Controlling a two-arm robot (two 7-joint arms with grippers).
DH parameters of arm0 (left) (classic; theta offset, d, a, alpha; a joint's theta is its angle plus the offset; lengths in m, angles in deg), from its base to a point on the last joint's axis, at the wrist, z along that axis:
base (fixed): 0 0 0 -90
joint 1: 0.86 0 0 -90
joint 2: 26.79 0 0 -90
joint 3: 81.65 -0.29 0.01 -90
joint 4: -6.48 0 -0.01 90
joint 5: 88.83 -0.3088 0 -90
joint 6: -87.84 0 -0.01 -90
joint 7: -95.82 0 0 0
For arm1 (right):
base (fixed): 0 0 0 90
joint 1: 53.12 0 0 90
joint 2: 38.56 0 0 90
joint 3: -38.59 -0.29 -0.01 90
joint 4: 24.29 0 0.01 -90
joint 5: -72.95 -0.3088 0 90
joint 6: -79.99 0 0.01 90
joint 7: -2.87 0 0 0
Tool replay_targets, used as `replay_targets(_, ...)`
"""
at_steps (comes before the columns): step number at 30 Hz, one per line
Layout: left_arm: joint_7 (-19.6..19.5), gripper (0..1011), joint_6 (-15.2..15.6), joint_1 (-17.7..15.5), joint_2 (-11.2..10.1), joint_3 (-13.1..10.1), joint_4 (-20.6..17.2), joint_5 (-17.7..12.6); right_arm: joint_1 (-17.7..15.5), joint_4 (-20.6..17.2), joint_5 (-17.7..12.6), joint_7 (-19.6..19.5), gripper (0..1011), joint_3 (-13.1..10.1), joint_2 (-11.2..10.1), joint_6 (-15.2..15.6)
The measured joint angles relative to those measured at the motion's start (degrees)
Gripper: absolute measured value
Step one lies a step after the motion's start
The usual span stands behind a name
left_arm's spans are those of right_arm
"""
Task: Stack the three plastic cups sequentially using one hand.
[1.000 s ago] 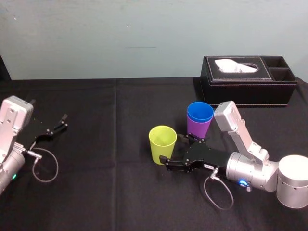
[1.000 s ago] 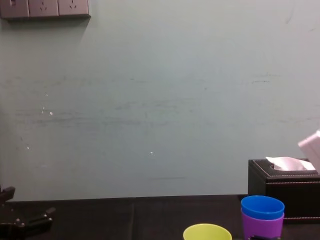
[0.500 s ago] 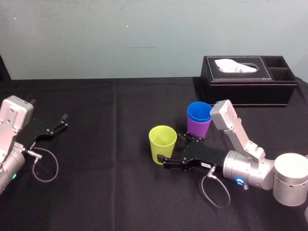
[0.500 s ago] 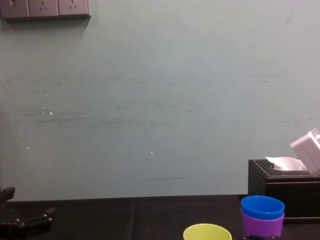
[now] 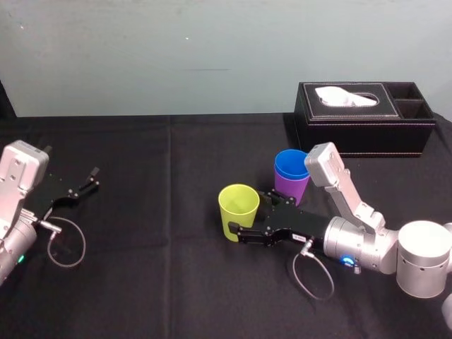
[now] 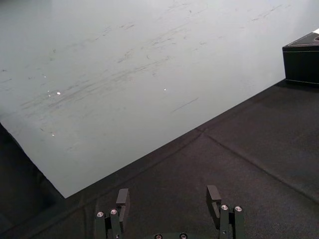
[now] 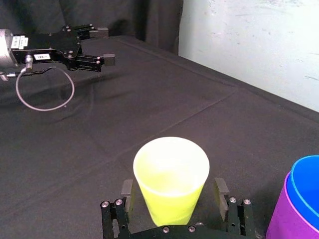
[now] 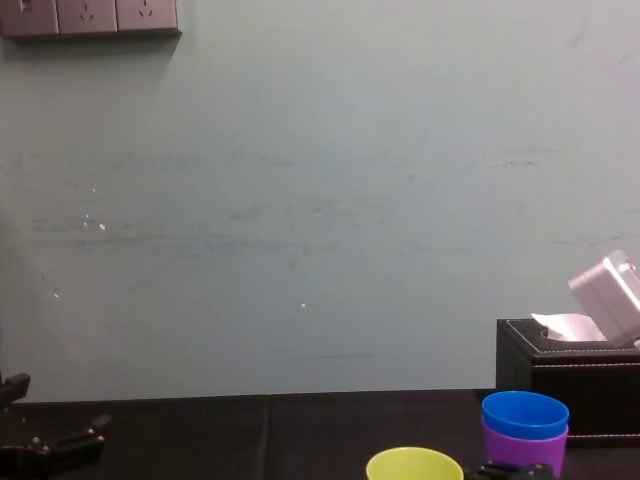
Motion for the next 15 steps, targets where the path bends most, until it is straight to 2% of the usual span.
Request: replay_targets(15,0.0,1010,0.0,0.0,0.0,0.0,0.0,0.0,2.5,3.59,0.8,0.44,1003,0.56,1.81,-0.44)
